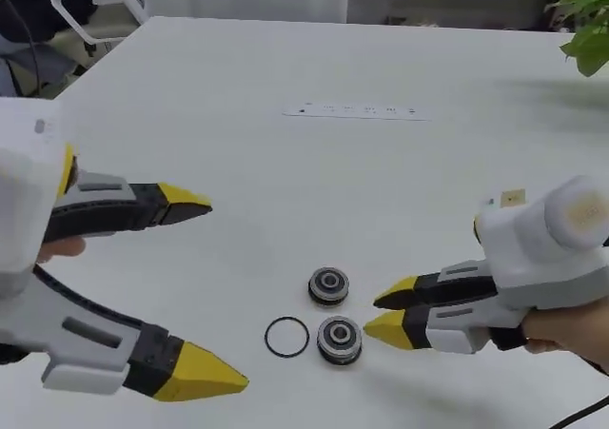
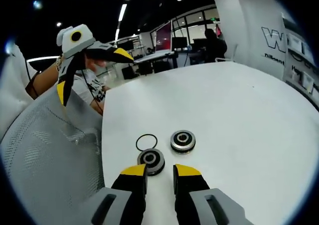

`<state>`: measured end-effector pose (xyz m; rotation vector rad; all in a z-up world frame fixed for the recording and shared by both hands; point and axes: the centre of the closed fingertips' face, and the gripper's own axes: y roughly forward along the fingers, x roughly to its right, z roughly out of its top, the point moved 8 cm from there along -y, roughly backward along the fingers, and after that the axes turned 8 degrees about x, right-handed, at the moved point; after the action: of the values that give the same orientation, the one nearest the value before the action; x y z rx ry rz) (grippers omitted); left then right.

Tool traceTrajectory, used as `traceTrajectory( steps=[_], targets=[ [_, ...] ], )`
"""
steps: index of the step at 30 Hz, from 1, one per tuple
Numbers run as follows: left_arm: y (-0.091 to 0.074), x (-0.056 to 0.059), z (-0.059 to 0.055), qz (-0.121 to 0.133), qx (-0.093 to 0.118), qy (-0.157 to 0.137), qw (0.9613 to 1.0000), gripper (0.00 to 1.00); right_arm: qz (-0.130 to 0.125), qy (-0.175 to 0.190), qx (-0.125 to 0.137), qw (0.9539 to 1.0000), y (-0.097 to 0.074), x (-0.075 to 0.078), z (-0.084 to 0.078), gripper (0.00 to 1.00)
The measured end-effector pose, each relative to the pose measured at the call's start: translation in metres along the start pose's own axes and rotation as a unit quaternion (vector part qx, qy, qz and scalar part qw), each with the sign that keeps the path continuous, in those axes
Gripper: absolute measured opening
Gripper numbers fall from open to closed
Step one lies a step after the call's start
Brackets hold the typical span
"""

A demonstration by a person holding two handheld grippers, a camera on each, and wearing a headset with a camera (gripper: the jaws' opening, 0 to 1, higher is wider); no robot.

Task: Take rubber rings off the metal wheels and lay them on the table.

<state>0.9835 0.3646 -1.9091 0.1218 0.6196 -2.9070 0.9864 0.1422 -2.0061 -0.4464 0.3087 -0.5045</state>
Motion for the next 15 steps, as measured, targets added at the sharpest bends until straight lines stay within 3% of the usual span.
traceTrajectory(
  steps=[7, 10, 13, 15],
  targets=[
    [0.021, -0.012, 0.01, 0.0, 0.011, 0.027, 0.9996, 0.91, 0.009, 0.0, -0.02, 0.9998, 0.006, -0.003, -0.007, 0.18],
    [0.034, -0.018, 0.015, -0.005, 0.019, 0.037, 0.9991, 0.9, 0.016, -0.016, -0.035, 0.9991, 0.009, -0.007, -0.011, 0.17],
    [0.045, -0.018, 0.018, -0.024, 0.031, 0.041, 0.9984, 0.86, 0.02, -0.017, -0.041, 0.9988, 0.012, -0.008, -0.013, 0.18],
    [0.054, -0.017, 0.016, -0.048, 0.026, 0.036, 0.9979, 0.83, 0.02, -0.027, -0.045, 0.9984, 0.013, -0.009, -0.013, 0.17]
  ],
)
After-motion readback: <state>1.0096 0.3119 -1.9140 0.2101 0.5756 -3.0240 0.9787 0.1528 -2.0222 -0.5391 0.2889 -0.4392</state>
